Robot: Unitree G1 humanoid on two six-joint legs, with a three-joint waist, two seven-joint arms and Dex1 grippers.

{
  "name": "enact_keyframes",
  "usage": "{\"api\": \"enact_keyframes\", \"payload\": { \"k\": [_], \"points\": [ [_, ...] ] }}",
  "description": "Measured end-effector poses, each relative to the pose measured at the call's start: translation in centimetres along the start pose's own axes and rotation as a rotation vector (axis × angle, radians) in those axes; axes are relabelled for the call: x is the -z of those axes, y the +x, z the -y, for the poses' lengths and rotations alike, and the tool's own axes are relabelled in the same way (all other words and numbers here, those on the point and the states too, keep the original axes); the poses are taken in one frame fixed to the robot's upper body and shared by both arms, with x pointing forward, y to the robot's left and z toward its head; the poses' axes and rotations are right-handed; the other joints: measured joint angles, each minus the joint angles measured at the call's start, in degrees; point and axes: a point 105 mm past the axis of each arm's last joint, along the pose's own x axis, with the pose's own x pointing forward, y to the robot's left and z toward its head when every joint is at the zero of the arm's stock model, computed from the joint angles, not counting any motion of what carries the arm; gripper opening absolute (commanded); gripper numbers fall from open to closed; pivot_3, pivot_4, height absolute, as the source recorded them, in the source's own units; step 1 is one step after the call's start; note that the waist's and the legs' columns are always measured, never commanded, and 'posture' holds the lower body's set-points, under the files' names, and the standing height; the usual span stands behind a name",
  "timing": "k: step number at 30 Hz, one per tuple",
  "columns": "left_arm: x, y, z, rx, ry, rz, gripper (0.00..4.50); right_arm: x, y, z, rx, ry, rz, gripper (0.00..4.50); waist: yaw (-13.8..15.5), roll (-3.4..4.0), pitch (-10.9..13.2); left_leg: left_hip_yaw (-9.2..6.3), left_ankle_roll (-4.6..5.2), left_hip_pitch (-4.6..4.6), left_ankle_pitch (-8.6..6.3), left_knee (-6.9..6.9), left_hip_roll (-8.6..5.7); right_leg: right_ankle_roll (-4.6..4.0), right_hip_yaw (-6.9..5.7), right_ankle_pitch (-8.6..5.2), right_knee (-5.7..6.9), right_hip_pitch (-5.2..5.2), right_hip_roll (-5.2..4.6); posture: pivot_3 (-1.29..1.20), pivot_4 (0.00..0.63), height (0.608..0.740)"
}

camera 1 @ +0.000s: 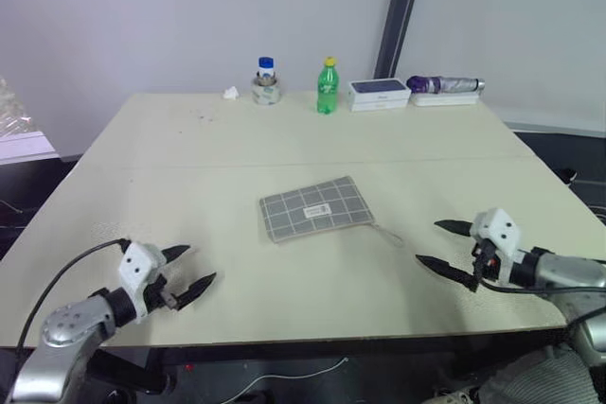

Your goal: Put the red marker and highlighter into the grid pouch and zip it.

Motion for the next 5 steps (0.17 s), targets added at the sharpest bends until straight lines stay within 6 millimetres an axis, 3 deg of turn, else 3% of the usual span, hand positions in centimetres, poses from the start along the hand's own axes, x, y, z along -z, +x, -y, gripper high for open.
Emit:
{"api": "enact_keyframes", "payload": {
  "k": [5],
  "points": [
    [-0.9,-1.3,-1.4,-0.068,0.035,-0.002,4.50,0.4,-1.0,1.0,0.036,0.012,-0.014,4.42,-0.15,0.01,-0.01,0.02,0.00,0.05,0.00,-0.12,-0.01,-0.01,0.01,-0.01,-0.09,0.02,0.01,0.00,0.150,0.740]
  ]
}}
